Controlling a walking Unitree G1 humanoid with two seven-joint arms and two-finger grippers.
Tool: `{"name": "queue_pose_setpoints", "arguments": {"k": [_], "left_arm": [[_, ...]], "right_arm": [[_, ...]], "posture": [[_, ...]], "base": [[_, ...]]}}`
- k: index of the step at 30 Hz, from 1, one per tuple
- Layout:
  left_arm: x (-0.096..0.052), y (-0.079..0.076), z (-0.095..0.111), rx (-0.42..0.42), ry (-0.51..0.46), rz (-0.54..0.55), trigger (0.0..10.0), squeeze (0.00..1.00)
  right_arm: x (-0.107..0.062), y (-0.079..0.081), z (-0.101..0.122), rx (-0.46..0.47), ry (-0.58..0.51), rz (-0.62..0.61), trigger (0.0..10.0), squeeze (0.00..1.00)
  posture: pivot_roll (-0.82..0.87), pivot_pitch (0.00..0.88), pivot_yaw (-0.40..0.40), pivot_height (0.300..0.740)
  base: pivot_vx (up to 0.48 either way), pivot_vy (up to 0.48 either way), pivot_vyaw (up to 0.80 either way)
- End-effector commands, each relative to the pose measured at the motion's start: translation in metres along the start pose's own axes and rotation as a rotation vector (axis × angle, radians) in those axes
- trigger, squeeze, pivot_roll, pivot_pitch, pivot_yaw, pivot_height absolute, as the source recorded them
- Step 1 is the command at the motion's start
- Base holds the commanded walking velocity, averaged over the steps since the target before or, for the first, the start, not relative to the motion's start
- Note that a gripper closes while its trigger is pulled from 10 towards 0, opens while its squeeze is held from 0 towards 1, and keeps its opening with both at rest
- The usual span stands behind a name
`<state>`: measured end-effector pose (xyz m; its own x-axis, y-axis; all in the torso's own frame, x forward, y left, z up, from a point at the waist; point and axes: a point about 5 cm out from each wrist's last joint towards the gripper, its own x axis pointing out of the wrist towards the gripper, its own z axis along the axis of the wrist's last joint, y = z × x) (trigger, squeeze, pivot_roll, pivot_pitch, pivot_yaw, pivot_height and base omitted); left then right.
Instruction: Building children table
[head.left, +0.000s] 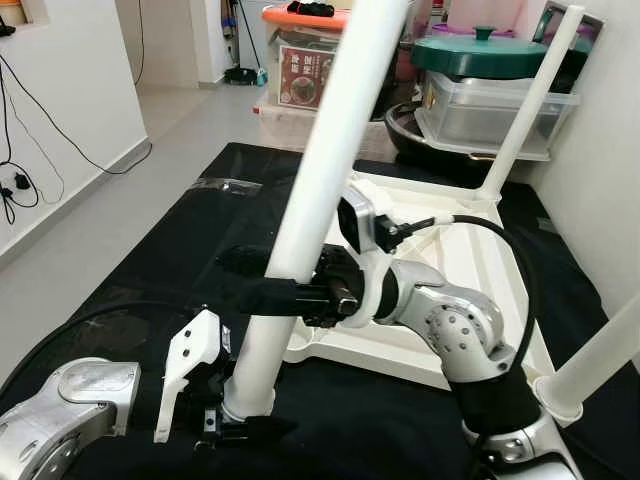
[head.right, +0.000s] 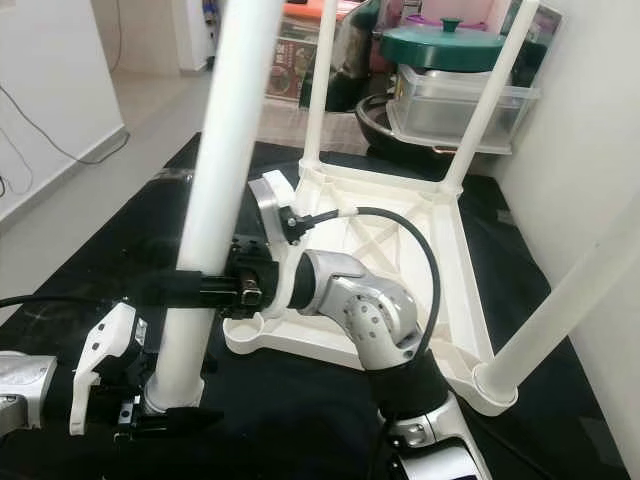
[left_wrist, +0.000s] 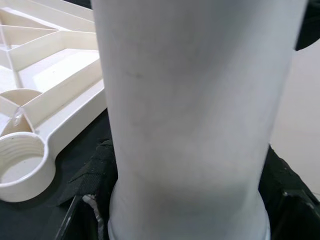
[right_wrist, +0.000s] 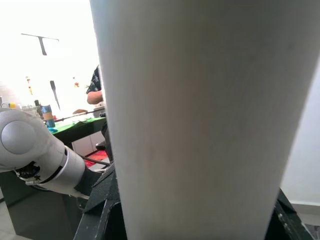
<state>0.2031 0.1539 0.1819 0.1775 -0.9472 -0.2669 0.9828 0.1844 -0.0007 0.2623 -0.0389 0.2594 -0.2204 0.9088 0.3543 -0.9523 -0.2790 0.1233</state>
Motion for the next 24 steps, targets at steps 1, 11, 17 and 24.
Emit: {"name": "queue_pose_setpoints", "arguments": {"k": [1, 11, 17, 24], "left_arm": [[-0.003, 0.001, -0.008, -0.009, 0.07, 0.0, 10.0, 0.0], [-0.017, 0.03, 0.003, 0.026, -0.077, 0.24, 10.0, 1.0], [-0.029, 0.032, 0.008, 0.009, -0.132, 0.324, 10.0, 1.0], [-0.049, 0.032, 0.017, 0.015, -0.213, 0.505, 10.0, 1.0]], "right_arm": [[-0.001, 0.007, 0.011, -0.018, -0.066, 0.051, 0.0, 0.0], [-0.009, 0.003, 0.009, -0.008, -0.097, -0.028, 0.0, 0.0], [-0.028, -0.01, 0.017, -0.071, -0.1, -0.149, 0.0, 0.0], [-0.069, -0.026, 0.038, -0.172, -0.078, -0.347, 0.0, 0.0]], "posture": [[0.14, 0.0, -0.066, 0.74], [0.15, 0.0, -0.076, 0.74], [0.16, 0.0, -0.084, 0.74], [0.16, 0.0, -0.095, 0.74]], "base": [[0.0, 0.0, 0.0], [0.0, 0.0, 0.0], [0.0, 0.0, 0.0], [0.0, 0.0, 0.0]]}}
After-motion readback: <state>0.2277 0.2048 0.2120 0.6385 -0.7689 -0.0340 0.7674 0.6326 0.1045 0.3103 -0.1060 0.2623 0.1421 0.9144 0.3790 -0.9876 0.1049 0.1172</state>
